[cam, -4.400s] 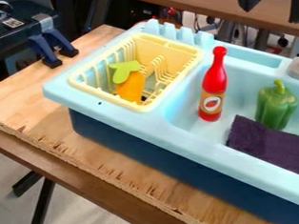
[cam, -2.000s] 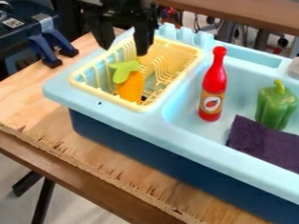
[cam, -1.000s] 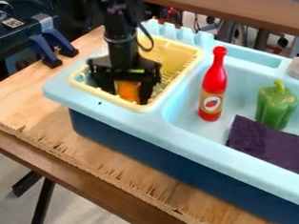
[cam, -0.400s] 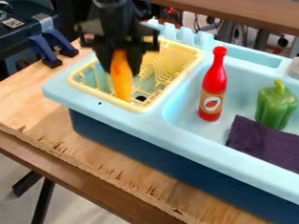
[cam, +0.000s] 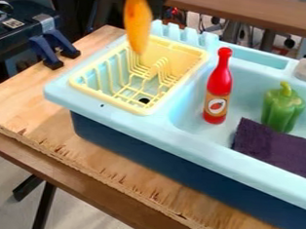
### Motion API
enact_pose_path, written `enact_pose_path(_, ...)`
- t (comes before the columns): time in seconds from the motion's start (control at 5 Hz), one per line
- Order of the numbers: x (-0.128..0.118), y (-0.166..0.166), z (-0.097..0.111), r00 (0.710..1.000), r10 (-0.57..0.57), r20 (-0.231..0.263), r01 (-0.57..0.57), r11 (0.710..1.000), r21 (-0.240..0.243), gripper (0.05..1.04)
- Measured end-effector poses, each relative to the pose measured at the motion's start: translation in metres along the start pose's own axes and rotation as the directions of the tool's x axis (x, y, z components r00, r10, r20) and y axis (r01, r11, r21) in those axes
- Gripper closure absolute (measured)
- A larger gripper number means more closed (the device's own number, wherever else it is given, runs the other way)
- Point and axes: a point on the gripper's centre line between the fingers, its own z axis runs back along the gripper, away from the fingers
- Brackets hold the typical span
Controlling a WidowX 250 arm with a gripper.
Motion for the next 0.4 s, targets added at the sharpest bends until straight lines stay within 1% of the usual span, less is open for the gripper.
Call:
enact_pose_path(0.2, 0.003, -0.042, 0.003, 0.986, -0.167, 0.009, 0.167, 0.983, -0.074, 0.551)
enact_pose_path(0.4, -0.004, -0.096, -0.023, 0.920, -0.389, -0.039, 0.378, 0.912, -0.160, 0.551)
